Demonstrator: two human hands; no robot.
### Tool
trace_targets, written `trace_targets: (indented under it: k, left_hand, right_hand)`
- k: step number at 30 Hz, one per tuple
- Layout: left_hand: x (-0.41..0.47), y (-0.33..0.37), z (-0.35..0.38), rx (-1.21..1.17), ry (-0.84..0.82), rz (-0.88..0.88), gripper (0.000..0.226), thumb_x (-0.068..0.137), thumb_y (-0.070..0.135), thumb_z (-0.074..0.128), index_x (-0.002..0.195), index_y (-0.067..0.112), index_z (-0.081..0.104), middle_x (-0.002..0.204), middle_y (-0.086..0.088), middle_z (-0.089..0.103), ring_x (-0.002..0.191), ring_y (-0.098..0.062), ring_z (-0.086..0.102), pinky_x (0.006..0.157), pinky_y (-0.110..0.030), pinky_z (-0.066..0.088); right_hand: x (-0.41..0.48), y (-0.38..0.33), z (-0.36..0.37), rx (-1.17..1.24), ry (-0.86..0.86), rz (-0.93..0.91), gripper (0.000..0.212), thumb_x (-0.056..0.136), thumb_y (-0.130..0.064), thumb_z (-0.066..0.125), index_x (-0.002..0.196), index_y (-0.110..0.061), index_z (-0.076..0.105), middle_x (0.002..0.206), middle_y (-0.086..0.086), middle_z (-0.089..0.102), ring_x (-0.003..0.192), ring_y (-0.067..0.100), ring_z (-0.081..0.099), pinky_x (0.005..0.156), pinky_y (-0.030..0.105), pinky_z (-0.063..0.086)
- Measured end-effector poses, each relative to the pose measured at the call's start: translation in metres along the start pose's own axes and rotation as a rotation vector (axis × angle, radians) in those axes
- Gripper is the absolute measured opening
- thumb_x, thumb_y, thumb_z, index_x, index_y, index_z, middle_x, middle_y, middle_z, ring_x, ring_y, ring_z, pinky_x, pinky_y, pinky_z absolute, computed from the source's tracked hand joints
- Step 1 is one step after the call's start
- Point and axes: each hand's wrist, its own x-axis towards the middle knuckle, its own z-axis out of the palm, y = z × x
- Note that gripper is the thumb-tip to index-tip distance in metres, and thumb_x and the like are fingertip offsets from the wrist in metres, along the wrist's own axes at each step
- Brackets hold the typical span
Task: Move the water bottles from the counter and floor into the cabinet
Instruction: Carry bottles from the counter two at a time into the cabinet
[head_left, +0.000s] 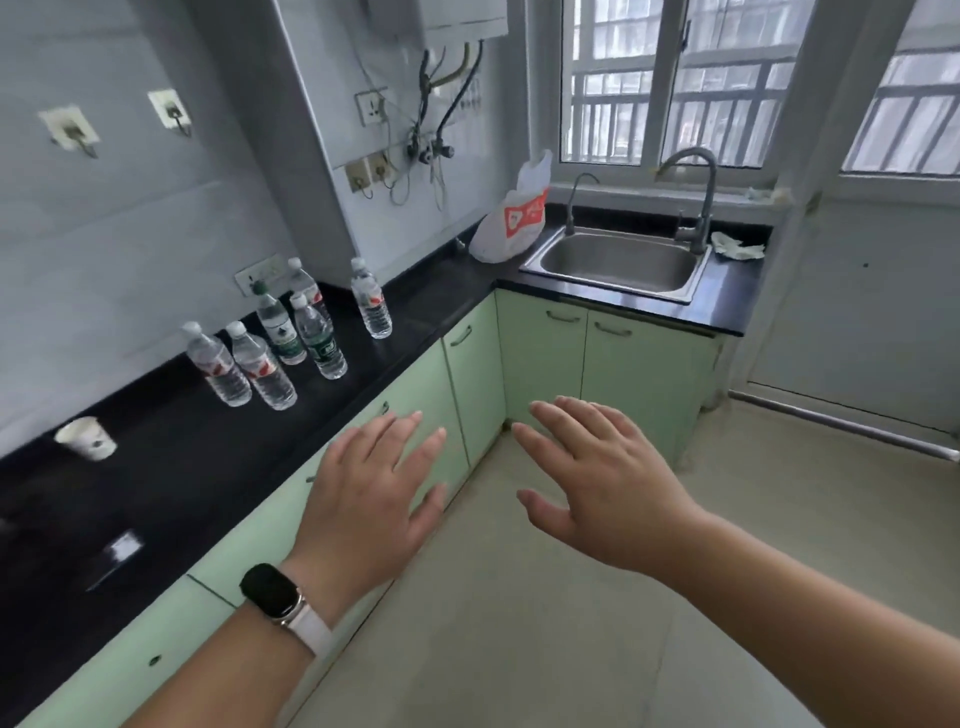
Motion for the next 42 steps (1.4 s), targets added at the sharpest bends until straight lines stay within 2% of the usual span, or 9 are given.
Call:
trace_targets:
  k: [10,18,25,32,38,42]
  left_hand:
    - [0.033,-0.115,0.079,0.011,-0.043,-0.186,0.046,0.092,0.039,0.053,0.128,0.015,0.067,0.133,-0.013,0.064,0.126,-0.036,0.058,0.102,-0.055,0.045]
    - [0.057,-0.236,0.132,0.049,-0.031,-0.225,0.046,0.088,0.036,0.061,0.128,0.014,0.067,0.131,-0.014,0.065,0.124,-0.035,0.058,0.101,-0.054,0.048]
    - [0.060,-0.289,0.159,0.012,-0.067,-0.295,0.045,0.090,0.036,0.061,0.129,0.014,0.068,0.134,-0.013,0.065,0.126,-0.035,0.058,0.103,-0.053,0.047]
    - [0.060,-0.327,0.193,0.035,-0.145,-0.437,0.048,0.091,0.040,0.054,0.130,0.015,0.068,0.135,-0.012,0.064,0.126,-0.034,0.058,0.102,-0.050,0.047]
    - [0.072,-0.359,0.230,0.044,-0.262,-0.675,0.051,0.089,0.045,0.051,0.129,0.017,0.067,0.133,-0.005,0.065,0.124,-0.028,0.059,0.098,-0.046,0.049]
    - [0.086,-0.369,0.253,-0.027,-0.243,-0.895,0.049,0.088,0.046,0.052,0.125,0.019,0.068,0.126,0.002,0.066,0.117,-0.022,0.061,0.091,-0.040,0.053]
  right_hand:
    - [0.150,0.000,0.082,0.041,-0.069,-0.093,0.058,0.088,-0.054,0.047,0.132,-0.019,0.058,0.135,0.007,0.057,0.126,0.031,0.052,0.105,0.044,0.041]
    - [0.284,-0.019,0.145,0.029,-0.090,-0.159,0.059,0.090,-0.055,0.046,0.134,-0.019,0.057,0.137,0.008,0.057,0.126,0.031,0.052,0.104,0.045,0.041]
    - [0.351,-0.032,0.191,0.077,-0.109,-0.192,0.060,0.089,-0.055,0.046,0.135,-0.018,0.057,0.136,0.007,0.057,0.126,0.031,0.053,0.103,0.044,0.042]
    - [0.406,-0.031,0.252,0.185,-0.124,-0.270,0.059,0.089,-0.055,0.045,0.132,-0.017,0.060,0.134,0.005,0.059,0.124,0.031,0.054,0.101,0.045,0.044]
    - [0.464,-0.015,0.319,0.278,-0.181,-0.334,0.058,0.087,-0.055,0.049,0.131,-0.020,0.059,0.133,0.000,0.058,0.124,0.026,0.053,0.101,0.041,0.043]
    - [0.503,-0.001,0.354,0.371,-0.236,-0.296,0.059,0.083,-0.057,0.050,0.128,-0.019,0.060,0.128,-0.001,0.061,0.118,0.025,0.058,0.095,0.038,0.048]
